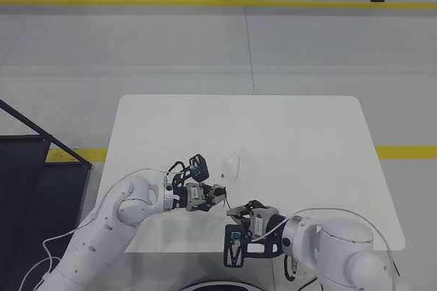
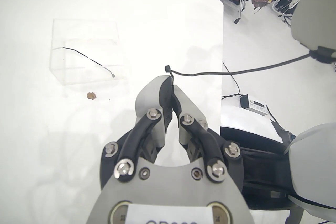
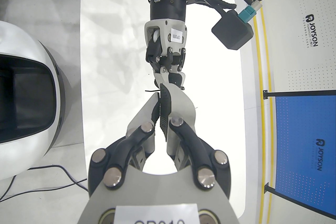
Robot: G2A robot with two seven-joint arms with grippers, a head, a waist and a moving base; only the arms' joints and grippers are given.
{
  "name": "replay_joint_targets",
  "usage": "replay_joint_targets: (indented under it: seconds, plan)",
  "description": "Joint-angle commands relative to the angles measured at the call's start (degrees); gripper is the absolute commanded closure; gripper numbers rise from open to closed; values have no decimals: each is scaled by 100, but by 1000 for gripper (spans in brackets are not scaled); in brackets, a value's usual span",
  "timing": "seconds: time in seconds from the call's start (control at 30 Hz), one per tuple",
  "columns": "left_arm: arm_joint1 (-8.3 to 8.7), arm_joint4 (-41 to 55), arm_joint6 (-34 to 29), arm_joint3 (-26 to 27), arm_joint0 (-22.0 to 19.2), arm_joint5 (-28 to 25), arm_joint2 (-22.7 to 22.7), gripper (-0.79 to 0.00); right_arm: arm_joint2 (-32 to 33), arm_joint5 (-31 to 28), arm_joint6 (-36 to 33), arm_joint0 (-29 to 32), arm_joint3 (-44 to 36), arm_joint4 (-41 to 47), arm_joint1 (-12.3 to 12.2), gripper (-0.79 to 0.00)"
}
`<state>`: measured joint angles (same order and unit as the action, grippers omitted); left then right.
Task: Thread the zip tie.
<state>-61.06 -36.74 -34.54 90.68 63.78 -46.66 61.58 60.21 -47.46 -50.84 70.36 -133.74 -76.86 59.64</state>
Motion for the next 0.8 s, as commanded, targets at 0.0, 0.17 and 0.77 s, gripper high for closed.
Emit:
replay_joint_targets:
  seconds: [0.0,0.17,0.77]
  plan:
    - [5,-1,5,6,0,8,-10,0,-6,15,-10,-7,14,-4,-5,0]
    - [17,-5,16,15,-4,17,-22,0,-19,0,-14,-21,15,30,-18,0]
    - [52,7,113,-17,-30,41,-79,0,-2,64,56,48,-16,-35,-77,0]
